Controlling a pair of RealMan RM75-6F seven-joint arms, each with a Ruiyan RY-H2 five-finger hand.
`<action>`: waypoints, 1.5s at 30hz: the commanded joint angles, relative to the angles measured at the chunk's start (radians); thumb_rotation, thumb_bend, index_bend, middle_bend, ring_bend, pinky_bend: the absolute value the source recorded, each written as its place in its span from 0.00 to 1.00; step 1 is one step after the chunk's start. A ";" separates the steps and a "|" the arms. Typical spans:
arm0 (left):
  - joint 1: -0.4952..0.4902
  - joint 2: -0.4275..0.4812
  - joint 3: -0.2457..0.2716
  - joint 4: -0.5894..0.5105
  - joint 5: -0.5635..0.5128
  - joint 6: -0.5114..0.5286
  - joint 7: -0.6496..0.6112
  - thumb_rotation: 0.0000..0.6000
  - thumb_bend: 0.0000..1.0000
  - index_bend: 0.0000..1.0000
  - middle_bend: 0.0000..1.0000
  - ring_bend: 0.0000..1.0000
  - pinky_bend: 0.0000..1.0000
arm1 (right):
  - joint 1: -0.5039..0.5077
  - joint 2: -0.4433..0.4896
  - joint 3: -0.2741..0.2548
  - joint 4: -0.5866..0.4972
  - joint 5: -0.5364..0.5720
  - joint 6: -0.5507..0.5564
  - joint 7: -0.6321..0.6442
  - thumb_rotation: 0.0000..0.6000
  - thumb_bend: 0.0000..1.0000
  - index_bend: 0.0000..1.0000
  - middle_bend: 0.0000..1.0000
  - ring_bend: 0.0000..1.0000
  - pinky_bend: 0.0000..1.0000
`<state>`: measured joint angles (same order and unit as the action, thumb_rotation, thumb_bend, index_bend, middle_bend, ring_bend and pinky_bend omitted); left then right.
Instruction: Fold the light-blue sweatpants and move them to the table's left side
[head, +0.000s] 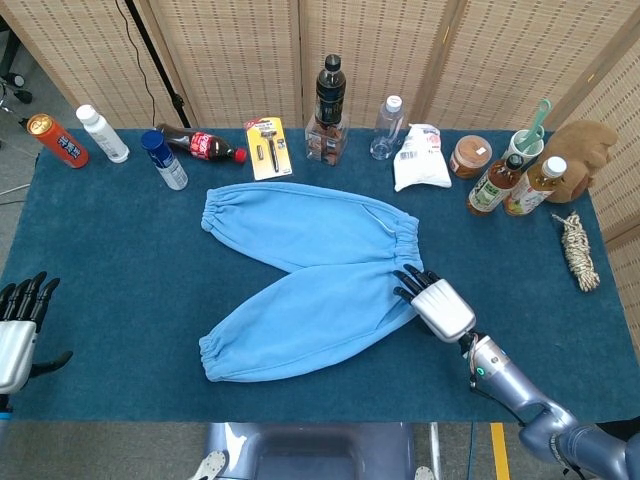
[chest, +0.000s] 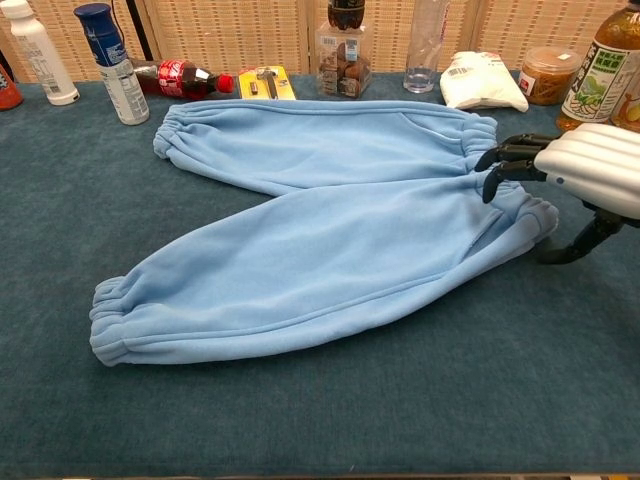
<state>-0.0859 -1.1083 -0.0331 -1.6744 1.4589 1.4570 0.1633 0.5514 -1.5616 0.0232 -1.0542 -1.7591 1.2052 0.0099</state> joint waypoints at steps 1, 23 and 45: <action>-0.001 -0.001 0.000 0.000 -0.001 -0.001 0.001 1.00 0.00 0.00 0.00 0.00 0.00 | 0.010 -0.023 -0.009 0.037 -0.003 0.007 0.032 1.00 0.10 0.37 0.22 0.19 0.36; -0.021 -0.022 0.034 0.008 0.109 0.001 -0.009 1.00 0.00 0.00 0.00 0.00 0.00 | 0.044 -0.108 -0.044 0.213 -0.022 0.104 0.213 1.00 0.62 0.65 0.53 0.52 0.70; -0.236 -0.200 0.137 0.041 0.415 -0.257 0.067 1.00 0.00 0.00 0.00 0.00 0.00 | 0.055 -0.031 -0.024 0.048 0.055 0.053 0.143 1.00 0.64 0.65 0.54 0.53 0.71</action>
<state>-0.3164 -1.3011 0.1036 -1.6384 1.8735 1.2058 0.2284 0.6067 -1.5942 -0.0011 -1.0044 -1.7049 1.2584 0.1533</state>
